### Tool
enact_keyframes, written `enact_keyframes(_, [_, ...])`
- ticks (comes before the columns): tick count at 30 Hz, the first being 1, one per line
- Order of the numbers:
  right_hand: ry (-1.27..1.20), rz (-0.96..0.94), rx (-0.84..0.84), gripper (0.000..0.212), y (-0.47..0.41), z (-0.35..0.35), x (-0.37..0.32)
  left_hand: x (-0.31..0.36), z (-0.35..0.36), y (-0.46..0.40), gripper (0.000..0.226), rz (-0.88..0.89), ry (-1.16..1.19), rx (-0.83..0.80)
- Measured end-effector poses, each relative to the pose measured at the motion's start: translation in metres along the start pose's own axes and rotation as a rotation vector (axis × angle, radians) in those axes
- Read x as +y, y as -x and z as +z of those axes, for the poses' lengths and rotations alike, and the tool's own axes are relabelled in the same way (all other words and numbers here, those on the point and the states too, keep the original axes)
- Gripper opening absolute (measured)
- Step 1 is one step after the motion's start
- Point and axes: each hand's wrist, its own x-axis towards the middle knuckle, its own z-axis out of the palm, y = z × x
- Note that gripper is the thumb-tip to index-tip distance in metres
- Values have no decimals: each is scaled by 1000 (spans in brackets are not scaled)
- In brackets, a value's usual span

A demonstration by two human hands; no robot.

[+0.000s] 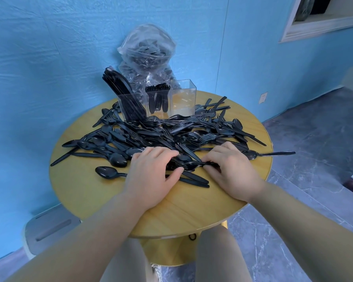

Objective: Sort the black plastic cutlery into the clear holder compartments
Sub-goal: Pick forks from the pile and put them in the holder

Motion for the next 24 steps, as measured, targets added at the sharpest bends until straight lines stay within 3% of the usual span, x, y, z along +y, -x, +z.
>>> enact_keyframes(4, [25,-13,19,15,0,1,2,-4,3,0,31,33,15,42])
enact_keyframes(9, [113,-3,38,16,-7,-2,3,-2,3,-2,52,-6,4,50])
enact_keyframes(15, [229,132,-60,29,-24,-15,3,-2,5,-2,49,-48,-64,81])
enact_keyframes(19, [305,254,-170,22,-33,-14,6,-3,6,-2,45,-23,-105,83])
enact_keyframes(24, [299,255,-193,24,-29,-10,5,-3,6,-3,54,-19,-125,41])
